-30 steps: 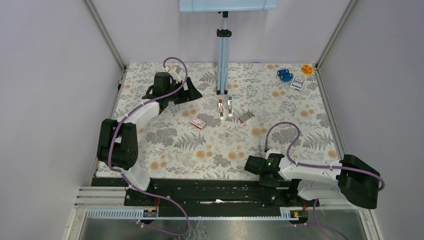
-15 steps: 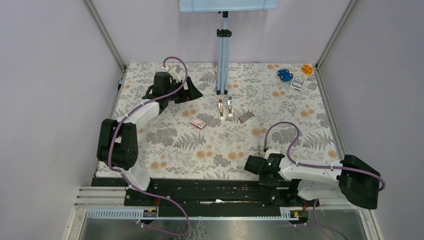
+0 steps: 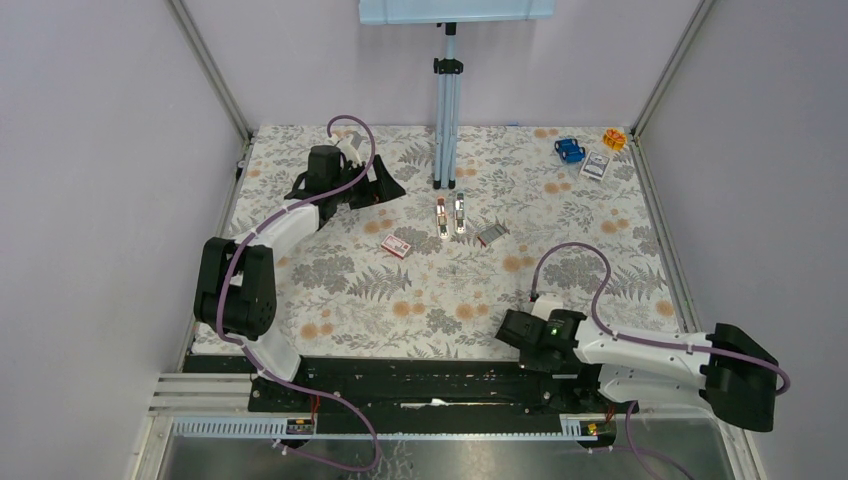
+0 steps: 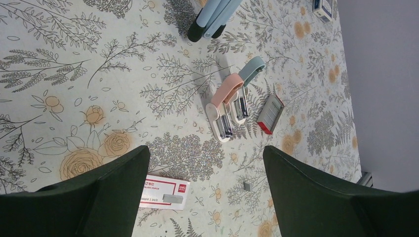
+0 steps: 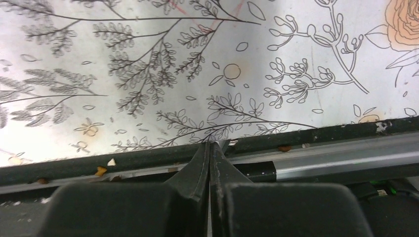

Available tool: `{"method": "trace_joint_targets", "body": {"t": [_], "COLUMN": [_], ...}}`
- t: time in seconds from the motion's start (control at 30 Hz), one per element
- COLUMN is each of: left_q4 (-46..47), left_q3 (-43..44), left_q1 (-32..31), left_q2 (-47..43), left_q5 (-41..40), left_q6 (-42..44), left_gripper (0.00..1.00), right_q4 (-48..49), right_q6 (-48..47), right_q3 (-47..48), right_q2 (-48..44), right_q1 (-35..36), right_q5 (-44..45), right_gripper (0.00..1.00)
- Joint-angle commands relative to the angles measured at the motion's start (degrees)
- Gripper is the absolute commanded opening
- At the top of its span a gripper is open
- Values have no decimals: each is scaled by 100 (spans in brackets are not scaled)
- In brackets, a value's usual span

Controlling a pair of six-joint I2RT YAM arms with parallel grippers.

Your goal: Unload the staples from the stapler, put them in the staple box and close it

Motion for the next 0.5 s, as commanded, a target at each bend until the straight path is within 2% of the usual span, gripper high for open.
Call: {"method": "trace_joint_targets", "body": {"t": [0.0, 0.4, 0.43, 0.47], "left_q4": [306, 340, 336, 336], "left_q3": [5, 4, 4, 4], "left_q1": [28, 28, 23, 27], "left_q2": [-166, -194, -202, -211], "left_q5": [162, 249, 252, 253], "left_q6": [-27, -58, -58, -57], "left_gripper": [89, 89, 89, 89], "right_q4": [129, -128, -166, -221], "right_q6": [-91, -283, -244, -202], "right_q3": [-13, 494, 510, 519], "right_q2": [-521, -969, -917, -813], "right_q1": [42, 42, 37, 41], "right_q5": [457, 738, 675, 599], "right_gripper": [0, 0, 1, 8]}}
